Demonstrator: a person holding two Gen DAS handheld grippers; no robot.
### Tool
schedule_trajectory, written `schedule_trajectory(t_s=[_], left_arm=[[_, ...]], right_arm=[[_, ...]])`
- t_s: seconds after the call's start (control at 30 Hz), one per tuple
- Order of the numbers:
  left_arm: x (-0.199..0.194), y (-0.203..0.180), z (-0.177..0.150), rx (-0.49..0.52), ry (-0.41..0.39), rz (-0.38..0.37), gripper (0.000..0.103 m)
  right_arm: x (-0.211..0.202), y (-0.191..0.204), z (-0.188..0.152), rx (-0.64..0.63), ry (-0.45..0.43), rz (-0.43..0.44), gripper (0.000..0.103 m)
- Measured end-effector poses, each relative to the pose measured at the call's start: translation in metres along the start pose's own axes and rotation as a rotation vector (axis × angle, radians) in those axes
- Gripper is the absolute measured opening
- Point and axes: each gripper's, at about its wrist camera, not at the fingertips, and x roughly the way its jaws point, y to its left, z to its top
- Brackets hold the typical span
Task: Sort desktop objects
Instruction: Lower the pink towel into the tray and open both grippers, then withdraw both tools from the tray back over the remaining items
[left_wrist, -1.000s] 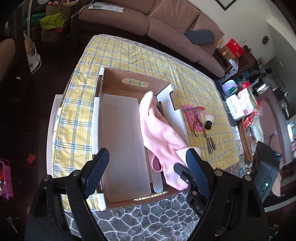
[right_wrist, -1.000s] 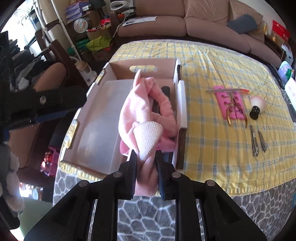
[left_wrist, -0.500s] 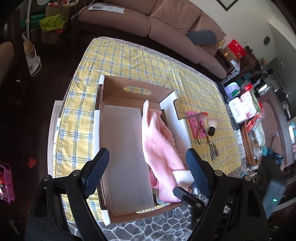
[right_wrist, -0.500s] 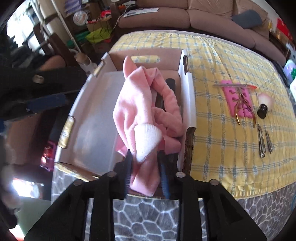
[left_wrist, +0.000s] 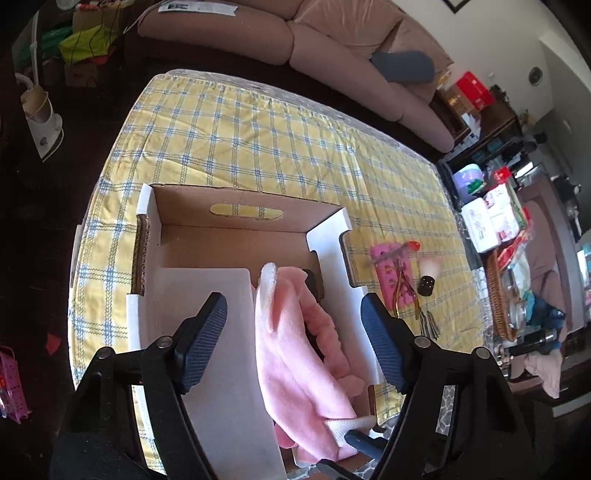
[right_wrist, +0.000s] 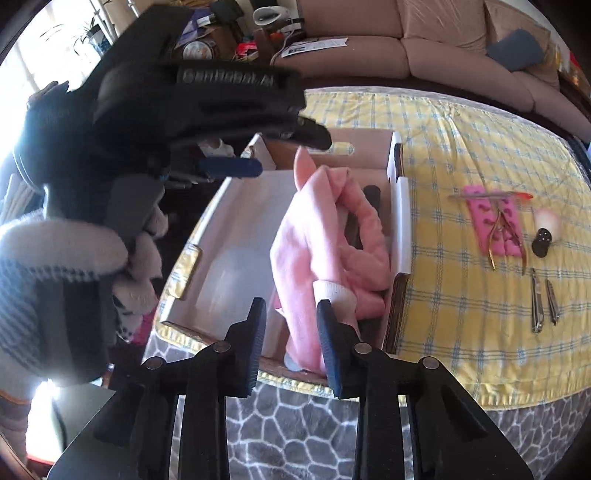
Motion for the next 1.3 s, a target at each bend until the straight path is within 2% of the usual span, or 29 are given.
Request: schedule_trajectory(t_s=[0.23, 0.47, 0.57, 0.63, 0.8, 0.9, 0.97, 1.0, 1.07, 1.17, 1.3], left_arm=[[0.031, -0.016, 0.002, 0.024, 0.041, -0.025, 0.071], [0.057, -0.042, 0.007, 0.064, 0.064, -0.004, 0.072], [0.07, -0.044, 0.005, 0.059, 0.078, 0.016, 0.072], [0.075, -0.043, 0.001, 0.059, 0.081, 0.03, 0.073], [0.074, -0.036, -0.001, 0.034, 0.079, -0.013, 0.08], [0.056, -0.036, 0.003, 0.029, 0.052, -0.044, 0.088], [0.037, -0.038, 0.005, 0.038, 0.014, -0.058, 0.1], [0.029, -0.04, 0.007, 0.048, -0.001, -0.056, 0.101], [0.01, -0.048, 0.008, 0.083, -0.031, -0.042, 0.103], [-0.01, -0.064, 0.01, 0.142, -0.061, -0.028, 0.103], [-0.02, -0.093, 0.007, 0.204, -0.064, -0.029, 0.103]], right_arm=[[0.016, -0.026, -0.002, 0.049, 0.01, 0.006, 0.029], [0.021, -0.033, -0.009, 0.077, 0.001, 0.061, 0.029], [0.021, -0.033, -0.01, 0.087, 0.0, 0.084, 0.029], [0.02, -0.034, -0.011, 0.091, 0.0, 0.086, 0.024], [0.017, -0.043, -0.012, 0.129, -0.009, 0.12, 0.025], [0.009, -0.048, -0.01, 0.147, -0.025, 0.124, 0.029], [-0.002, -0.053, -0.009, 0.158, -0.048, 0.126, 0.038], [-0.008, -0.056, -0.008, 0.16, -0.06, 0.123, 0.04], [-0.023, -0.064, -0.007, 0.161, -0.086, 0.104, 0.054], [-0.042, -0.079, -0.006, 0.165, -0.114, 0.064, 0.068], [-0.07, -0.108, -0.007, 0.169, -0.143, -0.034, 0.073]])
